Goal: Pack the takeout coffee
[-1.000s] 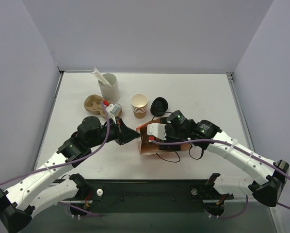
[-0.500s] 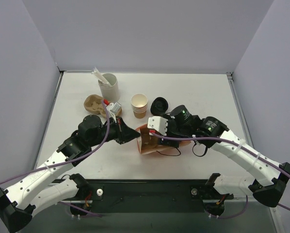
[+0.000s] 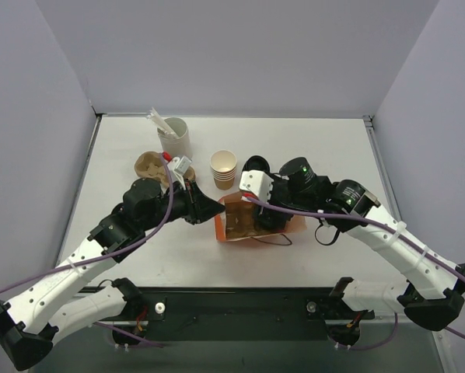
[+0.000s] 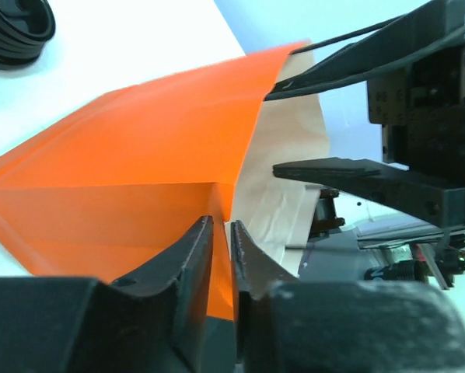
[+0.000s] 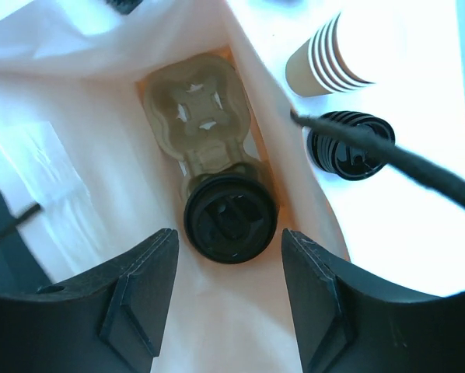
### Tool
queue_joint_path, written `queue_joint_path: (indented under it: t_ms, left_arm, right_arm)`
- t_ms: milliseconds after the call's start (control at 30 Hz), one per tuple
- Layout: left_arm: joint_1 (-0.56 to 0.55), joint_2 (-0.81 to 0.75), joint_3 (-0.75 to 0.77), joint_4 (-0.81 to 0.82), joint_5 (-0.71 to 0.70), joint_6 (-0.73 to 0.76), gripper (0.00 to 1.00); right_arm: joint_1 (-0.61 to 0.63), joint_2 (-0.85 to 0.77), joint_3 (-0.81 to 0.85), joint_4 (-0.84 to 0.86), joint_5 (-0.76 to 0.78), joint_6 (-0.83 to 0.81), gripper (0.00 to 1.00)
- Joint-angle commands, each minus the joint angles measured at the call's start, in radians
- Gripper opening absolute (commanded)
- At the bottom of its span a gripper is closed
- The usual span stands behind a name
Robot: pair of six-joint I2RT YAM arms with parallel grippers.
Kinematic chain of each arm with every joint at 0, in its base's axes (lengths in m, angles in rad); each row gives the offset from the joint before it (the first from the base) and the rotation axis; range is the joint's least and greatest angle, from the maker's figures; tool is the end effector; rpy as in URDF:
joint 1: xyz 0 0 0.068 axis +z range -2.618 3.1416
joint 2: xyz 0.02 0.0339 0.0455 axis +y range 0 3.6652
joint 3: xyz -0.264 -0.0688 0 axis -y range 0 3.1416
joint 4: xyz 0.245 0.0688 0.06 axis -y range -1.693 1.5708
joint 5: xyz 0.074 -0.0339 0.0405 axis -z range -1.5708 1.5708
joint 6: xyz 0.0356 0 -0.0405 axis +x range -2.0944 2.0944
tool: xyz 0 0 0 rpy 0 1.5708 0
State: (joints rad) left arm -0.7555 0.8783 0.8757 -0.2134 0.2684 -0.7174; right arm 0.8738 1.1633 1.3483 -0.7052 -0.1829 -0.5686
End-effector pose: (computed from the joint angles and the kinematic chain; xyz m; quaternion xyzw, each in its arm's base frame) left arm 0.1409 -0.1457 0.3528 0.0986 0.7705 -0.4944 0.3901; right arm 0.1489 0.1880 0.4057 -0.6033 0.6168 0.1540 0.4816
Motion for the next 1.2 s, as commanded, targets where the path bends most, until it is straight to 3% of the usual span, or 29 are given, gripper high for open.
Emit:
queue_joint_path:
  t_ms: [0, 367, 933, 1167]
  left_arm:
    - [0.007, -0.012, 0.063, -0.023, -0.058, 0.029, 0.29]
    - [0.007, -0.041, 0.066, -0.053, -0.106, 0.050, 0.40]
    - [0.007, -0.075, 0.042, -0.061, -0.133, 0.041, 0.42]
    - [0.007, -0.076, 0.077, -0.107, -0.189, 0.084, 0.48]
  right_arm:
    - [-0.015, 0.027, 0.067, -0.008, -0.012, 0.056, 0.56]
    - [-0.028, 0.033, 0.097, -0.010, -0.036, 0.062, 0.55]
    - [-0.061, 0.116, 0.133, -0.068, -0.164, 0.072, 0.55]
    - [-0.062, 0.138, 0.164, -0.102, -0.201, 0.078, 0.55]
